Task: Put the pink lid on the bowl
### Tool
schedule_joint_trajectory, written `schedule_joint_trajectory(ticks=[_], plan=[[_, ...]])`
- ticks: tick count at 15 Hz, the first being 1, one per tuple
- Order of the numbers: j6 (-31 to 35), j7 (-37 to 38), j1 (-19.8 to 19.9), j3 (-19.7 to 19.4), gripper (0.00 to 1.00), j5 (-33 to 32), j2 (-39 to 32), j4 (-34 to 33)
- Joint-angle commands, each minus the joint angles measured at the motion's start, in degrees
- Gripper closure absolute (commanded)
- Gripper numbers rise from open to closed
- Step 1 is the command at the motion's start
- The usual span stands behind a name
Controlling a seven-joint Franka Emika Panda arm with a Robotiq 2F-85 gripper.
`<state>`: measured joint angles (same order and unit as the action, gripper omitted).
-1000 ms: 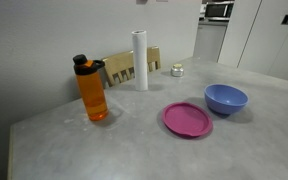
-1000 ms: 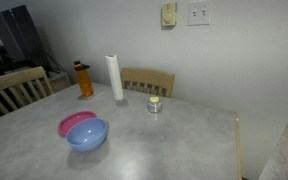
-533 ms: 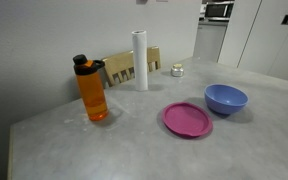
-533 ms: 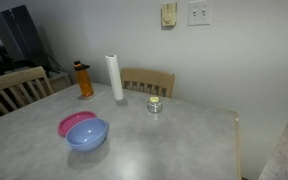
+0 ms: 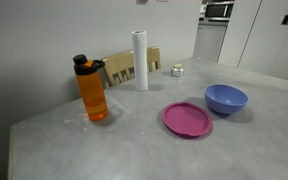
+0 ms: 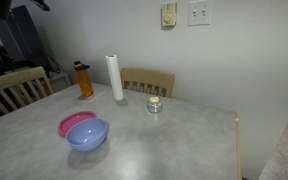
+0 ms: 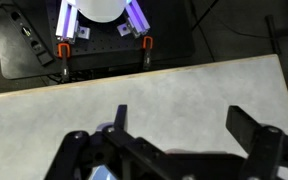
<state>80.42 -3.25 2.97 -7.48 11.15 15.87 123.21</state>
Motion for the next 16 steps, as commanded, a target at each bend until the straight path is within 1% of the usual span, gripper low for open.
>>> schedule_joint_trajectory(ticks=[1,4,5,6,8,16], plan=[[1.26,4.23,-0.77,3.19,0.00,1.33,-6.12,-4.16],[0.18,6.37,-1.85,5.42,0.00,-0.68,-10.69,-7.07],[-2.53,5.91,-2.11,5.92,0.00,-2.87,-12.45,-8.48],[0.36,5.51,-1.66,5.42,0.00,-0.69,-8.47,-4.95],[0.32,5.53,-1.88,5.81,0.00,-0.96,-9.70,-5.35],[0.50,5.88,-1.61,5.50,0.00,-0.71,-8.83,-5.12]])
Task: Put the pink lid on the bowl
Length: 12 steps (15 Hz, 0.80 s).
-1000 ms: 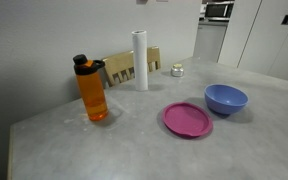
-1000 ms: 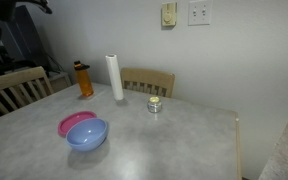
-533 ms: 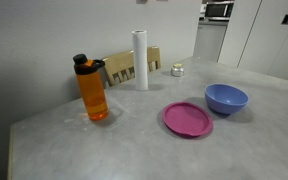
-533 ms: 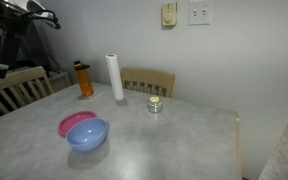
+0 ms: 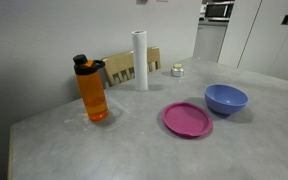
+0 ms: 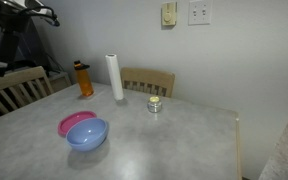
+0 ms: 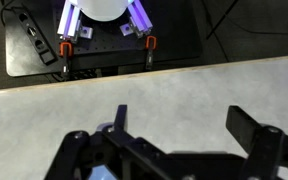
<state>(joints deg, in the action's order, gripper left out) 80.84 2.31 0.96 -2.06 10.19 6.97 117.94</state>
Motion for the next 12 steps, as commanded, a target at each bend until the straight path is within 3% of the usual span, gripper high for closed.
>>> schedule_joint_trajectory(ticks=[1,5,12], plan=[[0.90,0.04,0.38,0.08,0.00,0.38,0.17,0.59],[2.53,1.81,-0.14,0.75,0.00,2.13,-0.97,-0.69],[12.06,16.37,-2.80,4.23,0.00,9.12,-8.94,-6.44]])
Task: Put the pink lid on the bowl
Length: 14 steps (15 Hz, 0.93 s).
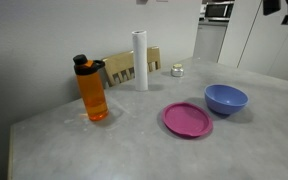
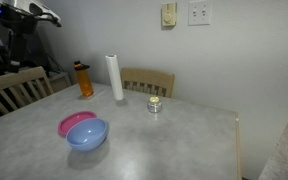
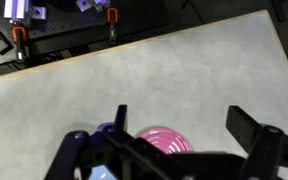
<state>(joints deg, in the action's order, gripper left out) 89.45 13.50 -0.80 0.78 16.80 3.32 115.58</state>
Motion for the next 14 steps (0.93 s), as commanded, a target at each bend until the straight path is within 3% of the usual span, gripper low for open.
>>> schedule_joint_trajectory(ticks=[1,8,14], plan=[[5.35,7.46,-1.60,1.87,0.00,3.19,-6.84,-5.20],[19.97,19.51,-5.77,2.53,0.00,-0.47,-20.00,-12.29],[23.25,23.63,-6.36,0.61,0.00,-3.55,-31.47,-19.05]])
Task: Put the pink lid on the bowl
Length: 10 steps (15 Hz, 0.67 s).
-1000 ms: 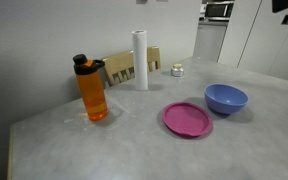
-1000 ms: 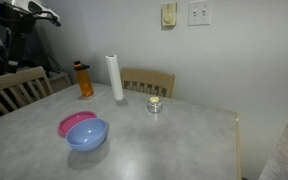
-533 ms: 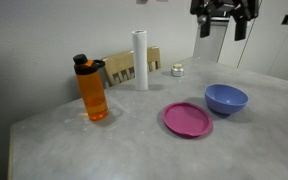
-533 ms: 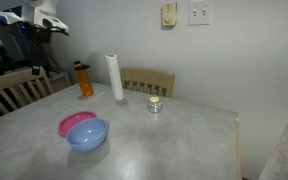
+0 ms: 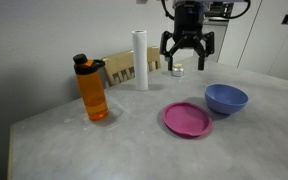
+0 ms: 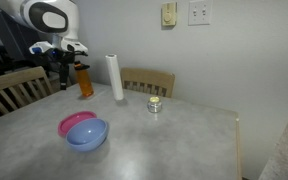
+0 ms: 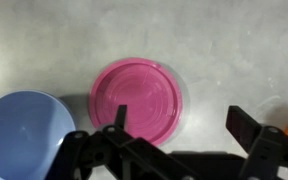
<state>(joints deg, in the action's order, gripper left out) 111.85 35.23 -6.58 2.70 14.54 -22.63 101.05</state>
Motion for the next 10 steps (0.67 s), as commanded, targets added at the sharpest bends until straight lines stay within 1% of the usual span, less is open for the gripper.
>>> schedule_joint_trajectory(ticks=[1,2,4,5,7,10], plan=[[0.90,2.16,-0.48,-1.60,0.00,-1.42,-7.26,-5.69],[0.53,2.74,-0.46,-2.26,0.00,-2.19,-9.20,-6.86],[-2.54,0.12,1.25,-1.87,0.00,-0.03,-12.89,-9.60],[0.16,1.36,-0.07,-2.22,0.00,-0.87,-9.19,-5.66],[-0.07,0.98,0.40,-2.39,0.00,-0.61,-12.08,-7.46],[-0.51,0.97,0.47,-2.40,0.00,-0.57,-12.88,-8.49]])
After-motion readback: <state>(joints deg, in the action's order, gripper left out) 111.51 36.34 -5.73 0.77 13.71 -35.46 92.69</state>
